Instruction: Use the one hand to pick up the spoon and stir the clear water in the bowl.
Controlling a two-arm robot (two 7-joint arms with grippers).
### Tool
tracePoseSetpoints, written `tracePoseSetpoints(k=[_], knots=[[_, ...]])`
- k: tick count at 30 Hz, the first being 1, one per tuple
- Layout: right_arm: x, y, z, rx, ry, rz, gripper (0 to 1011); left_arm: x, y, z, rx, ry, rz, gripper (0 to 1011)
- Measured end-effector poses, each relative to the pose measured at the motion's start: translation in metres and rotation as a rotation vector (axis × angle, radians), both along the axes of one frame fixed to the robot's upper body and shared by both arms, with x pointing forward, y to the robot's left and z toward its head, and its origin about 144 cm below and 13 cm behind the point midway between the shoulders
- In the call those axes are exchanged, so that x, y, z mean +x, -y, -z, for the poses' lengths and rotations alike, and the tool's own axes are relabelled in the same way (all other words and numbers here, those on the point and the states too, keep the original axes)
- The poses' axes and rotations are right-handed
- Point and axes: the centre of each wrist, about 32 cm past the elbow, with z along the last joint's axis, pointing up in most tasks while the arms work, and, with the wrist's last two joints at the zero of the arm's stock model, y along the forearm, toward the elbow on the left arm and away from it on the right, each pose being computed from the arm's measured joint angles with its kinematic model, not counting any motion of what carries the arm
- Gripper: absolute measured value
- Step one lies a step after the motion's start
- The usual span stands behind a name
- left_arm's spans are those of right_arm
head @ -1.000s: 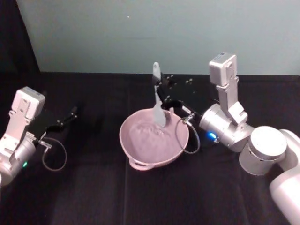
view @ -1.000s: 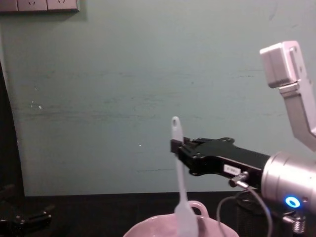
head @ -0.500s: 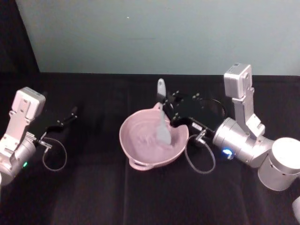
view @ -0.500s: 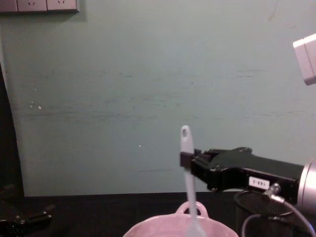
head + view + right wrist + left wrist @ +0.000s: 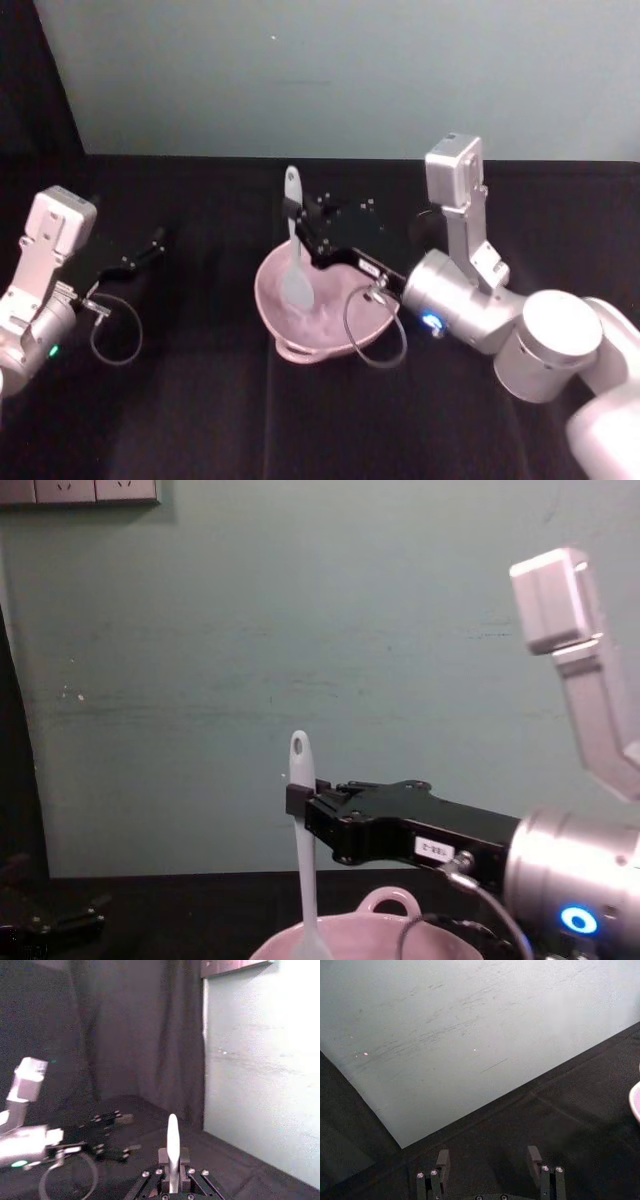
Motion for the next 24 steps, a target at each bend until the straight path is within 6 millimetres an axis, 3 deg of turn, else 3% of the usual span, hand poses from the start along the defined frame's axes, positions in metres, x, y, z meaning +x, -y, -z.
tracePoseSetpoints(k=[5,13,18,24], knots=[[0.018,-0.004,0.005,0.002,0.033,0.077,120,0.0,0.0,0.0,0.0,0.0,0.0,1011],[0.032,0.015,0.005,-0.031,0.067,0.183,119,0.0,0.0,0.0,0.0,0.0,0.0,1011],[0.024,0.029,0.001,-0.047,0.062,0.188,119,0.0,0.0,0.0,0.0,0.0,0.0,1011],[-0.002,0.038,-0.005,-0.028,0.028,0.119,119,0.0,0.0,0.0,0.0,0.0,0.0,1011]])
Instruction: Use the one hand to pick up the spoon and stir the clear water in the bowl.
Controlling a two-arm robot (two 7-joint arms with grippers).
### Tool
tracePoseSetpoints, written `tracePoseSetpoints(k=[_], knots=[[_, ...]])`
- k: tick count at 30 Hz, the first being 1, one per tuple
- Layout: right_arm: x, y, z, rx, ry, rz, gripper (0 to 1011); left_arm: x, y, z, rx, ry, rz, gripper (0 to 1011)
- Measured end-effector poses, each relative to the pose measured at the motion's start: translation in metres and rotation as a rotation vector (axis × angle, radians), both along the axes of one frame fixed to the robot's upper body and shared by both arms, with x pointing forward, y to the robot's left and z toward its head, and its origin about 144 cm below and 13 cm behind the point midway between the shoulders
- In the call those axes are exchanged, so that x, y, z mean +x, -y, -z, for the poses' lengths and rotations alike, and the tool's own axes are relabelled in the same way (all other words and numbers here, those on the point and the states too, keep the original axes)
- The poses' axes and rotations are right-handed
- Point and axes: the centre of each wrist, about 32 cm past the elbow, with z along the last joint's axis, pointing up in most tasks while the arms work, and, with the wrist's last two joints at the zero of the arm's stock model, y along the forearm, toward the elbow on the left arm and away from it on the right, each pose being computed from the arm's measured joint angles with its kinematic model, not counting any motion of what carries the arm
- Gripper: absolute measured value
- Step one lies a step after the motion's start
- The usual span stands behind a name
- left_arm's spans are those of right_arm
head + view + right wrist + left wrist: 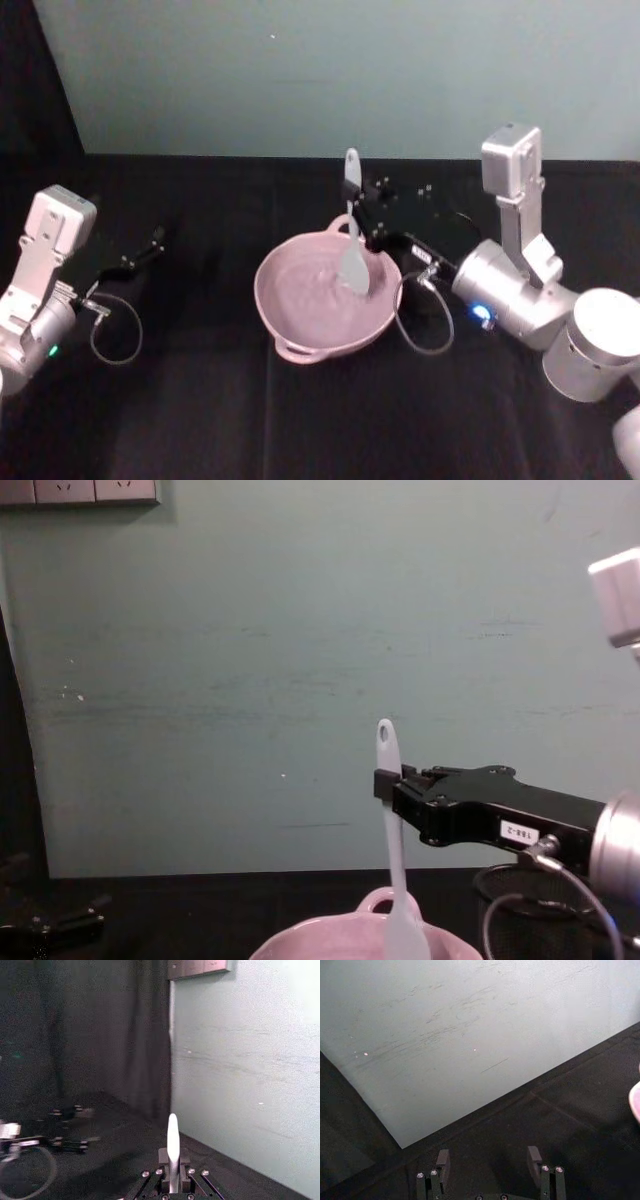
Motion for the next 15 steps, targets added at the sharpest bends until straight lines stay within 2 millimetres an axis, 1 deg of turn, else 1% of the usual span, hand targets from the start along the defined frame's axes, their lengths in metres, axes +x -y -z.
tracePoseSetpoints(k=[1,2,4,7,8,13,15], knots=[[0.0,0.0,0.0,0.0,0.0,0.0,120,0.0,0.0,0.0,0.0,0.0,0.0,1011],[-0.006,-0.001,0.0,0.008,-0.01,-0.02,119,0.0,0.0,0.0,0.0,0.0,0.0,1011],[-0.01,-0.003,-0.001,0.016,-0.02,-0.041,119,0.0,0.0,0.0,0.0,0.0,0.0,1011],[-0.015,-0.011,0.001,0.026,-0.033,-0.073,119,0.0,0.0,0.0,0.0,0.0,0.0,1011],[-0.017,-0.016,0.002,0.032,-0.037,-0.085,119,0.0,0.0,0.0,0.0,0.0,0.0,1011],[-0.012,-0.031,0.004,0.046,-0.032,-0.106,120,0.0,0.0,0.0,0.0,0.0,0.0,1011],[-0.007,-0.036,0.005,0.044,-0.021,-0.102,119,0.0,0.0,0.0,0.0,0.0,0.0,1011]])
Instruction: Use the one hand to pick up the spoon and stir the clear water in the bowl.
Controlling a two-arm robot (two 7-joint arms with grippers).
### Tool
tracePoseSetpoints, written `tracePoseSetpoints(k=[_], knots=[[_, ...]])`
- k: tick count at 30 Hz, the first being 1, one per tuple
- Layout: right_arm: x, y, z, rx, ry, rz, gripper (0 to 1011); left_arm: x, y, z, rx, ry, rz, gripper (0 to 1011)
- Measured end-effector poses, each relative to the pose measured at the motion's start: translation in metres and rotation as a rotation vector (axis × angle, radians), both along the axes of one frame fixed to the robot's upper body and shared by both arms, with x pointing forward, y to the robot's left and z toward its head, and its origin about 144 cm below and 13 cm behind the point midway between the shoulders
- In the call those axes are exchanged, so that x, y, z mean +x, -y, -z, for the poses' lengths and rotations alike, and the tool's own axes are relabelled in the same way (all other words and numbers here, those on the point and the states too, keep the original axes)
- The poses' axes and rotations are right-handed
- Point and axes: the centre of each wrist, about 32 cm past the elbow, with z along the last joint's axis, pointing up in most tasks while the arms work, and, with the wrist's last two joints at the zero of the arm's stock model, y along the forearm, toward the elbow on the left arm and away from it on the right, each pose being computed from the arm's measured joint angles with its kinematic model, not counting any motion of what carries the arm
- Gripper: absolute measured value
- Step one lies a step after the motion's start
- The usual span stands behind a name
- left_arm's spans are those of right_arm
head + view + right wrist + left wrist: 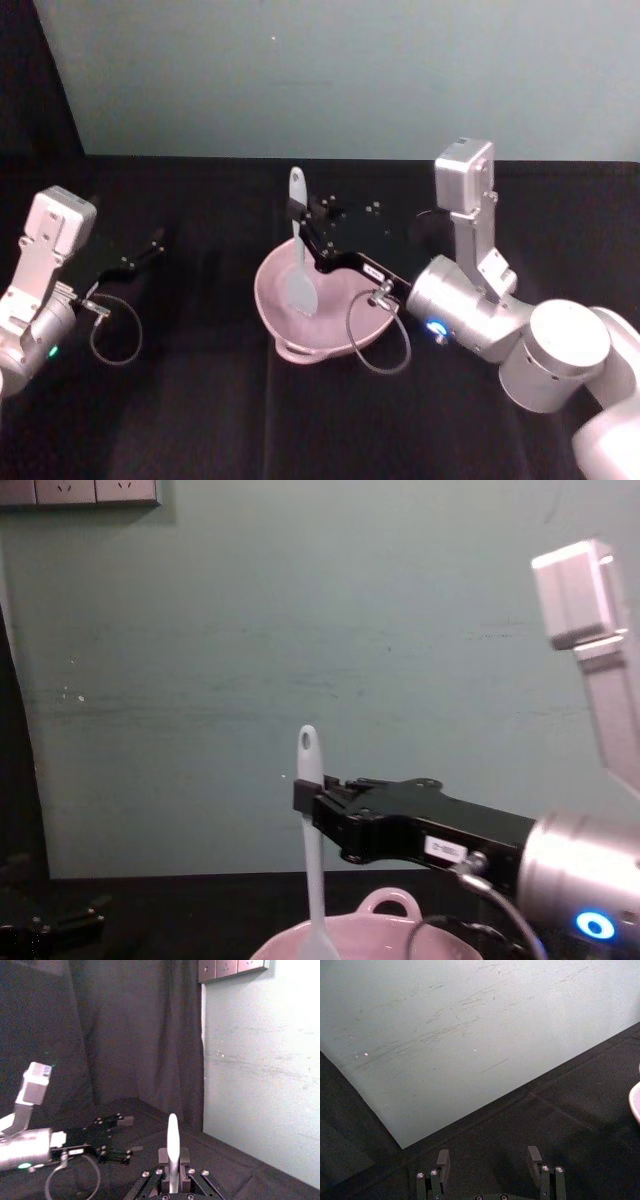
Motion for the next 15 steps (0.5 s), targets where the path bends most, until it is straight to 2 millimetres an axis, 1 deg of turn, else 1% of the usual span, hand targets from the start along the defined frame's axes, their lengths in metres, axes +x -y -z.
tracePoseSetpoints(k=[5,6,8,11,15], knots=[[0.018,-0.008,0.004,-0.014,0.028,0.043,119,0.0,0.0,0.0,0.0,0.0,0.0,1011],[0.018,-0.008,0.004,-0.014,0.028,0.043,119,0.0,0.0,0.0,0.0,0.0,0.0,1011],[0.026,-0.008,0.006,-0.023,0.046,0.077,119,0.0,0.0,0.0,0.0,0.0,0.0,1011],[0.035,-0.003,0.008,-0.032,0.067,0.134,120,0.0,0.0,0.0,0.0,0.0,0.0,1011],[0.038,0.007,0.007,-0.038,0.078,0.164,120,0.0,0.0,0.0,0.0,0.0,0.0,1011]])
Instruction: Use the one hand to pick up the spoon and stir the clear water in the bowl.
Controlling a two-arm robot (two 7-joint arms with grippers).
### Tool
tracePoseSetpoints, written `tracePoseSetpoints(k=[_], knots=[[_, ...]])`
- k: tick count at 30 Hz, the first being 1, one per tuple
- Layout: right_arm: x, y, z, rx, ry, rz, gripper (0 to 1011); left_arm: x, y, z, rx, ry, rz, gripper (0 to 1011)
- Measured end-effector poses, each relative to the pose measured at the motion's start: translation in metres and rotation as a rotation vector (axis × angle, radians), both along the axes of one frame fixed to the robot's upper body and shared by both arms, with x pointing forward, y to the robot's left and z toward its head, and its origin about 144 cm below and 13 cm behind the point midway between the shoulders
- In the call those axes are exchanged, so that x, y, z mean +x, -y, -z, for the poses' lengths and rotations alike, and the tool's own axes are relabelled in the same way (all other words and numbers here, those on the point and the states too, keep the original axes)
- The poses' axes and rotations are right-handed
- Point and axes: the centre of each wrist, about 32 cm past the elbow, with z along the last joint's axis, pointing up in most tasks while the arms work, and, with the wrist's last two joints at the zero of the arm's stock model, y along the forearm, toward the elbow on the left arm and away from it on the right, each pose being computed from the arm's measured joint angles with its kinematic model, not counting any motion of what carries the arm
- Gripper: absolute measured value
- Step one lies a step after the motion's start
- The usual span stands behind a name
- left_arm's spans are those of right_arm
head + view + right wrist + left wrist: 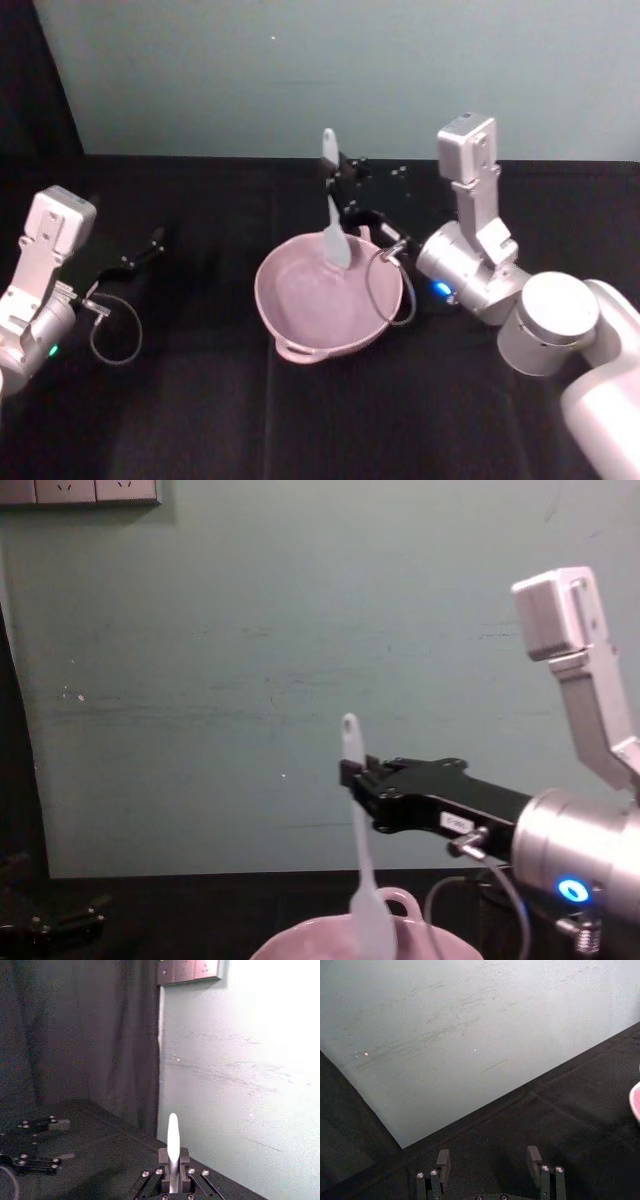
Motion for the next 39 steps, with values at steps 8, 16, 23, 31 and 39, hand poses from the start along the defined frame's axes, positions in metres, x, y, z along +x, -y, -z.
tracePoseSetpoints(k=[8,16,23,31,39], knots=[[-0.015,0.021,-0.005,-0.004,-0.007,-0.007,119,0.0,0.0,0.0,0.0,0.0,0.0,1011],[-0.039,0.02,-0.008,0.017,-0.049,-0.088,120,0.0,0.0,0.0,0.0,0.0,0.0,1011],[-0.043,-0.002,-0.004,0.019,-0.071,-0.141,119,0.0,0.0,0.0,0.0,0.0,0.0,1011],[-0.024,-0.016,0.0,0.029,-0.066,-0.072,120,0.0,0.0,0.0,0.0,0.0,0.0,1011],[-0.015,-0.007,-0.001,0.02,-0.046,0.018,119,0.0,0.0,0.0,0.0,0.0,0.0,1011]])
